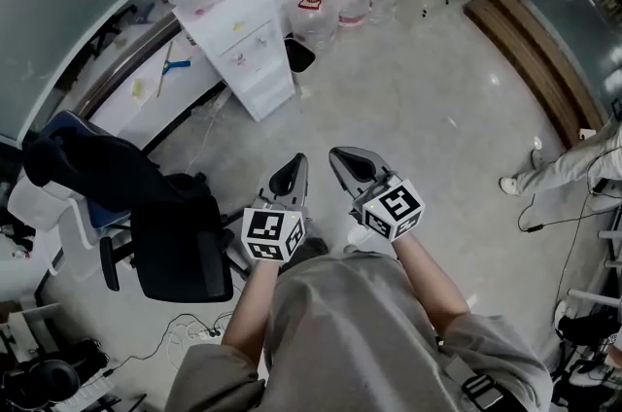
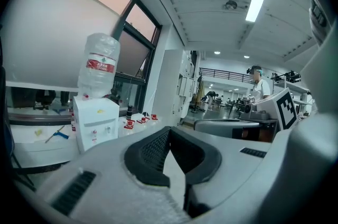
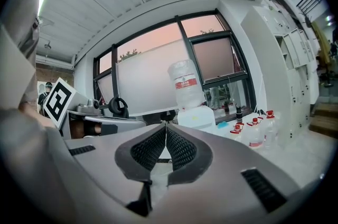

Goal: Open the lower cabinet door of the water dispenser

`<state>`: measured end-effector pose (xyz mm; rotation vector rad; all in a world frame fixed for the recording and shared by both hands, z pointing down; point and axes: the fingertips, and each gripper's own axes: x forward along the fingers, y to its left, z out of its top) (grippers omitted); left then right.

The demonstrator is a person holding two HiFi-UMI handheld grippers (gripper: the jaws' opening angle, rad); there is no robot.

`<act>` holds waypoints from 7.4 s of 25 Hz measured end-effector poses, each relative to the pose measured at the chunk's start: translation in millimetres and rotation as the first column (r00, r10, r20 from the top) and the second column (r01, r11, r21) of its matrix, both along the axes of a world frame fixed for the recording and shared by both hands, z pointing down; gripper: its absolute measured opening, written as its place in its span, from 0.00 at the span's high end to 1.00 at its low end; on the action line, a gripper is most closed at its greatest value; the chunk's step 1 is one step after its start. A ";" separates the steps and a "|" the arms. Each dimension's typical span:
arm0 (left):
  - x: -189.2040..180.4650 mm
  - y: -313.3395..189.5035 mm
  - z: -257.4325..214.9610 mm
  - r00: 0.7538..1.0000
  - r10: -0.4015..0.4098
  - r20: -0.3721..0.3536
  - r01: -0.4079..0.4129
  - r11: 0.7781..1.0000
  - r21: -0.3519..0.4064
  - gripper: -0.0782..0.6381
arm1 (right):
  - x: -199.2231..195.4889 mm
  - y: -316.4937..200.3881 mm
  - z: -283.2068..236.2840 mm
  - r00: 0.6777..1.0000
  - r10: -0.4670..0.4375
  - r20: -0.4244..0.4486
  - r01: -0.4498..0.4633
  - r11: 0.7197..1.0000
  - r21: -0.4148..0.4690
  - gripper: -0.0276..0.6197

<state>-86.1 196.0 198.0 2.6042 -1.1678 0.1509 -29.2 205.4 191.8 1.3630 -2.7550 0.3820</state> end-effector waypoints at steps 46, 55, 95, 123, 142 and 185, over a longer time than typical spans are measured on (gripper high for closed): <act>14.1 -277.2 116.5 0.998 0.037 0.048 -0.022 0.958 -0.285 0.88 | 28.7 -289.2 109.1 0.997 0.060 -0.048 -0.069 0.975 -0.210 0.94; 52.5 -334.9 154.3 0.995 0.039 0.090 -0.007 0.941 -0.339 0.88 | 63.1 -343.3 152.2 0.999 0.032 -0.031 -0.039 0.964 -0.262 0.94; 42.4 -447.2 388.6 0.955 0.224 0.193 -0.111 0.877 -0.468 0.88 | 59.7 -440.4 396.4 0.998 0.064 -0.025 -0.069 0.913 -0.402 0.94; 29.0 -501.3 524.3 0.951 0.021 0.309 0.143 0.857 -0.496 0.88 | 35.0 -512.6 569.0 0.968 -0.238 -0.074 0.193 0.903 -0.384 0.78; 17.8 -511.3 592.7 0.943 -0.059 0.328 0.226 0.837 -0.499 0.88 | -17.5 -569.4 654.1 0.806 -0.523 -0.276 0.464 0.849 -0.254 0.62; 8.8 -484.7 581.9 0.926 -0.155 0.343 0.335 0.757 -0.561 0.88 | -13.4 -527.6 663.4 0.863 -0.358 -0.357 0.284 0.927 -0.245 0.66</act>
